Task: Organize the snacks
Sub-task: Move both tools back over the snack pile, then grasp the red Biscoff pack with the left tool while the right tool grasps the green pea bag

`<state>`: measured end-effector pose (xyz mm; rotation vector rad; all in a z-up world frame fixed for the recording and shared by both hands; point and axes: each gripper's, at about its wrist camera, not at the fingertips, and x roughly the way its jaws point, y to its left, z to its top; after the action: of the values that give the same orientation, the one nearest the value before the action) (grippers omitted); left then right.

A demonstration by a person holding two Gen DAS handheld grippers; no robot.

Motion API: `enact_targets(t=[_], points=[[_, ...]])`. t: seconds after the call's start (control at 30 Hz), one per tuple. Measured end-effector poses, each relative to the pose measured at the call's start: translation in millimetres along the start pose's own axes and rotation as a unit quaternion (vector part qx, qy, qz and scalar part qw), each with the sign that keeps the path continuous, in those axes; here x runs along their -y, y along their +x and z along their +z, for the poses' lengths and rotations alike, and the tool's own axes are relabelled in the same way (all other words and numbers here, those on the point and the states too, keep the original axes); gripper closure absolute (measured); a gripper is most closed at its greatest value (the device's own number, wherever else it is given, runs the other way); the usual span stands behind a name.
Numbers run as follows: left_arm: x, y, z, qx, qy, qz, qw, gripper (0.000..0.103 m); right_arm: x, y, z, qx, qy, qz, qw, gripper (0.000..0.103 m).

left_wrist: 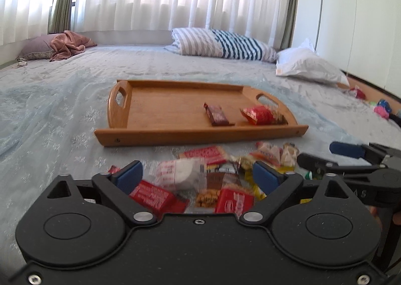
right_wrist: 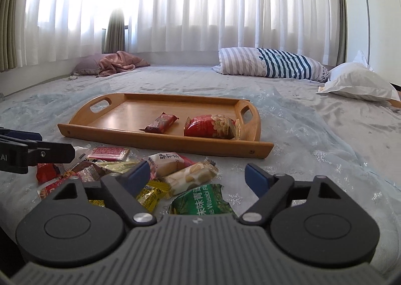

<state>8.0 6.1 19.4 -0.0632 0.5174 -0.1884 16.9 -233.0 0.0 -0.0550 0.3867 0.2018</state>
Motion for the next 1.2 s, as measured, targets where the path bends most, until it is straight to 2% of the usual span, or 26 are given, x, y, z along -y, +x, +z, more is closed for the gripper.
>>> enact_targets(t=[0.03,0.23,0.5,0.67,0.97,1.07,1.2], points=[[0.6,-0.8,-2.6,-0.009,0.002,0.001,1.0000,0.029,-1.1,-2.3,-1.6,0.002,0.000,0.000,1.000,0.022],[4.4,-8.2,-12.8,-0.031,0.023,-0.007,0.9992,0.051,-7.4,-13.2,-8.4,0.004,-0.010,-0.011,1.000,0.033],[19.0,-16.7,-12.8,-0.029,0.040,-0.027,0.9984,0.054,-3.7,-19.9,-16.0,-0.004,0.002,-0.025,1.000,0.036],[24.3,-7.2,-16.6,-0.050,0.034,-0.037,0.9975,0.054,2.5,-17.0,-20.8,-0.019,0.011,-0.025,0.999,0.036],[27.5,2.3,-19.5,-0.060,0.034,-0.030,0.9972,0.055,0.1,-16.1,-23.4,-0.018,0.003,-0.020,1.000,0.036],[27.6,3.6,-20.2,-0.061,0.031,-0.032,0.9971,0.062,-0.9,-14.9,-22.8,-0.018,0.001,-0.018,1.000,0.036],[26.7,4.0,-19.0,-0.061,0.025,-0.031,0.9974,0.067,-1.9,-13.6,-22.0,-0.018,0.001,-0.015,1.000,0.036]])
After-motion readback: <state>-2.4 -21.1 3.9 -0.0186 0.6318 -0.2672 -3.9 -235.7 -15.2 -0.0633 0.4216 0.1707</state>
